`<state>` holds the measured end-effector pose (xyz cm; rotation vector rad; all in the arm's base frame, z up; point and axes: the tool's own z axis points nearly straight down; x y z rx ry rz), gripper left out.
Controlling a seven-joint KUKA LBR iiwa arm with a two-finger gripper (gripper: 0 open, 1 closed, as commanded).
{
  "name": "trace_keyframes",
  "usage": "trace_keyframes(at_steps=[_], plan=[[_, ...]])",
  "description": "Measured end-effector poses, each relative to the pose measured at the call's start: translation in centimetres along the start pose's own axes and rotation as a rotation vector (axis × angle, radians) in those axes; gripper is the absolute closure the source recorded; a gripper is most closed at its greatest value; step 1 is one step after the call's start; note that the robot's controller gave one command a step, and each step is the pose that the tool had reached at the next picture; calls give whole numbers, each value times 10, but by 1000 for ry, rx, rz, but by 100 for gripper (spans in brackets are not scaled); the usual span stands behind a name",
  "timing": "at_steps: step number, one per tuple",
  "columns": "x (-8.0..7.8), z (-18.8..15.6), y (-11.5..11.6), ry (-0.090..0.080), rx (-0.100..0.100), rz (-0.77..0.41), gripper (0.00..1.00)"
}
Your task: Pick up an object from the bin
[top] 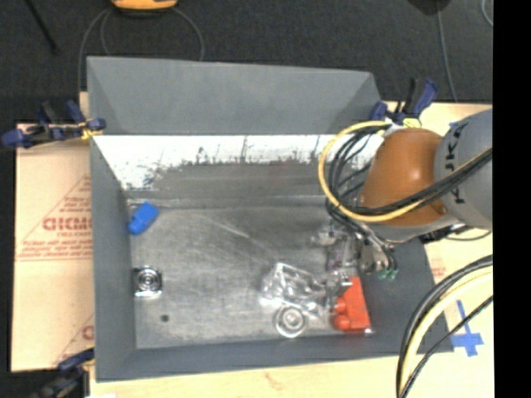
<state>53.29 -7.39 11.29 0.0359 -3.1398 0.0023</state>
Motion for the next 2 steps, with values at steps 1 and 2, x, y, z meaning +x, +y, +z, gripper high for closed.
trace_keyframes(at_steps=[1,2], plan=[[0,0,3,-16,5,-34,0],[-7,-39,46,-9,-4,150,0]])
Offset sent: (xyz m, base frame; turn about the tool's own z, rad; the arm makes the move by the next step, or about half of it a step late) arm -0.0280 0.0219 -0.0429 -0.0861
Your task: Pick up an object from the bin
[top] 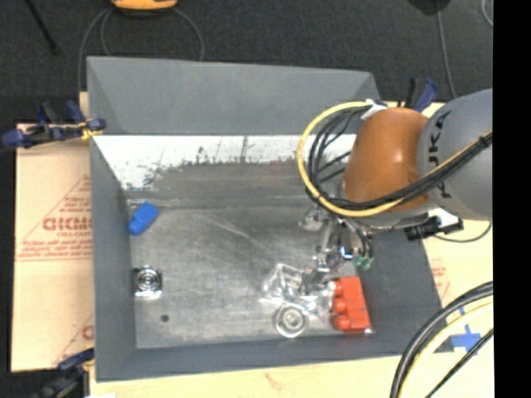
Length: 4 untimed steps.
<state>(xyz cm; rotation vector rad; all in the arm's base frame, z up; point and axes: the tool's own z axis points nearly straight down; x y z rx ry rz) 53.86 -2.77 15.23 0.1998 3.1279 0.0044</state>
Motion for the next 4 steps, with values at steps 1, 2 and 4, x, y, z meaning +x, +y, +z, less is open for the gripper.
trace_keyframes(at_steps=[1,2,4], plan=[[39,77,-31,-10,4,-312,0],[50,76,-2,-13,6,-270,0],[3,77,-36,-13,3,-570,100]])
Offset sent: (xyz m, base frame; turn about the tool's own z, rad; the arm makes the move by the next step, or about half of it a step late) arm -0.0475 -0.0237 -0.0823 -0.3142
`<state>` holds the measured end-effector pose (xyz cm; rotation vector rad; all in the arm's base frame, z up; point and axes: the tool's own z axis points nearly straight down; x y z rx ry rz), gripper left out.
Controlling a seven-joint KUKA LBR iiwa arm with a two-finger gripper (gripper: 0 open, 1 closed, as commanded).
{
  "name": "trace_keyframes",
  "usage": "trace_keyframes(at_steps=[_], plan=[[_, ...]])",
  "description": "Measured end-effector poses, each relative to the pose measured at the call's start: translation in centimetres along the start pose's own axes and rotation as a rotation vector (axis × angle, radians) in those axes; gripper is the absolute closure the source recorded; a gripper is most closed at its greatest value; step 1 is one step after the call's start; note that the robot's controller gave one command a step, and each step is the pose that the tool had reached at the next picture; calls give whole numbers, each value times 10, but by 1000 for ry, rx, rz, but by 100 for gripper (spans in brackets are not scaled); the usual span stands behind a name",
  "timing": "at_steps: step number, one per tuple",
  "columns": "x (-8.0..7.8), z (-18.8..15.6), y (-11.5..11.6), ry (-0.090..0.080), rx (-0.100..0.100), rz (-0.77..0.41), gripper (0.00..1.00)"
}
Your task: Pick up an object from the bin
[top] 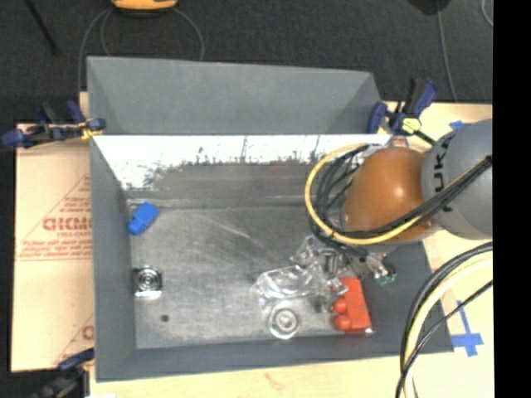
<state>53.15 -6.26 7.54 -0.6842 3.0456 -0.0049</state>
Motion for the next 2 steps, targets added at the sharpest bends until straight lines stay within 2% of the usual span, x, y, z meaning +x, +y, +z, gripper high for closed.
trace_keyframes(at_steps=[1,2], plan=[[-7,-164,0,13,-2,-15,100],[-33,-195,-18,14,-7,-320,100]])
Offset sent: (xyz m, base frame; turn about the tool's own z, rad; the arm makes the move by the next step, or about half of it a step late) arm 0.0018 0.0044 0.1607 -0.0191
